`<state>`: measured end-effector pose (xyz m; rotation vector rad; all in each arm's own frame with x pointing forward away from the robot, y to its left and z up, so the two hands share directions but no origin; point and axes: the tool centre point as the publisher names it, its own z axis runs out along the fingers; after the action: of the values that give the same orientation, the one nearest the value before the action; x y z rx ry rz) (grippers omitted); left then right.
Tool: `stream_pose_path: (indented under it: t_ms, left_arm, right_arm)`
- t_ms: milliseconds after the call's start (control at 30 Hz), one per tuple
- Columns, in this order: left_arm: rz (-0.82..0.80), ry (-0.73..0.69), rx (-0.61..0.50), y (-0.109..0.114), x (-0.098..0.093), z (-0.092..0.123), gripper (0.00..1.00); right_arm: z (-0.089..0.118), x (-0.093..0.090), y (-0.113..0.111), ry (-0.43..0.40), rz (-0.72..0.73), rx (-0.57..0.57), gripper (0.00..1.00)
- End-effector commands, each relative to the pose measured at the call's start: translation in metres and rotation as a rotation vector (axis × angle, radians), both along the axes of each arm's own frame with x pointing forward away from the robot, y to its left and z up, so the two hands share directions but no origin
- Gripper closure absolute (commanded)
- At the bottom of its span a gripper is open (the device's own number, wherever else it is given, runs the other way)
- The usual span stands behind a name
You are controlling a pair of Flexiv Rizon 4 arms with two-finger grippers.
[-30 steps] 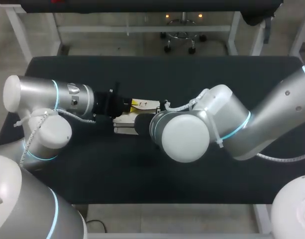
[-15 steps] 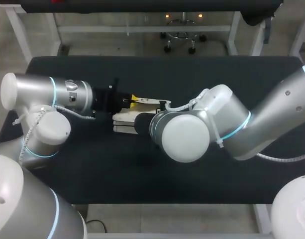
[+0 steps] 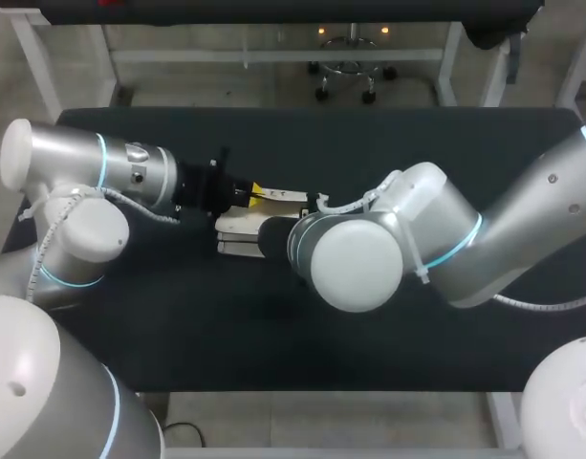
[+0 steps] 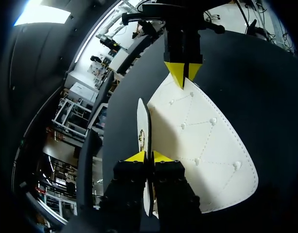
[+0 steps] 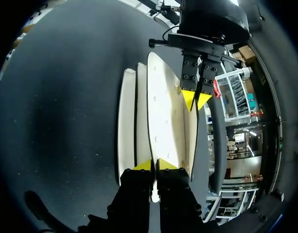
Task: Pick up the bag, open it, inspect its contents, close it, and place it on the opposite side
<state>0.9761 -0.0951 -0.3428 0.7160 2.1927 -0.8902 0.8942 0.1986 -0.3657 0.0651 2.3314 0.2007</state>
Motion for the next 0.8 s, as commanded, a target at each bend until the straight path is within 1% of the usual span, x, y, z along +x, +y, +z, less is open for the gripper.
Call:
stream_pose_path:
  t_ms: [33,300,500,600,800]
  left_arm:
    - [-0.006,0.011,0.001,-0.001,0.001,-0.007,1.0]
    - [-0.008,0.029,0.002,-0.002,0.002,-0.015,1.0]
    - [0.03,0.041,0.006,0.002,0.011,-0.019,1.0]
    - [0.034,0.054,-0.003,0.002,0.013,-0.018,1.0]
    - [0.022,0.059,-0.012,-0.004,0.007,-0.01,1.0]
  right_arm:
    - [-0.001,0.0,0.001,-0.004,-0.001,0.001,1.0]
    - [-0.001,0.0,0.001,-0.004,-0.001,0.001,1.0]
    - [-0.001,0.0,0.001,-0.004,-0.001,0.001,1.0]
    - [-0.001,0.0,0.001,-0.004,-0.001,0.001,1.0]
    - [-0.001,0.0,0.001,-0.004,-0.001,0.001,1.0]
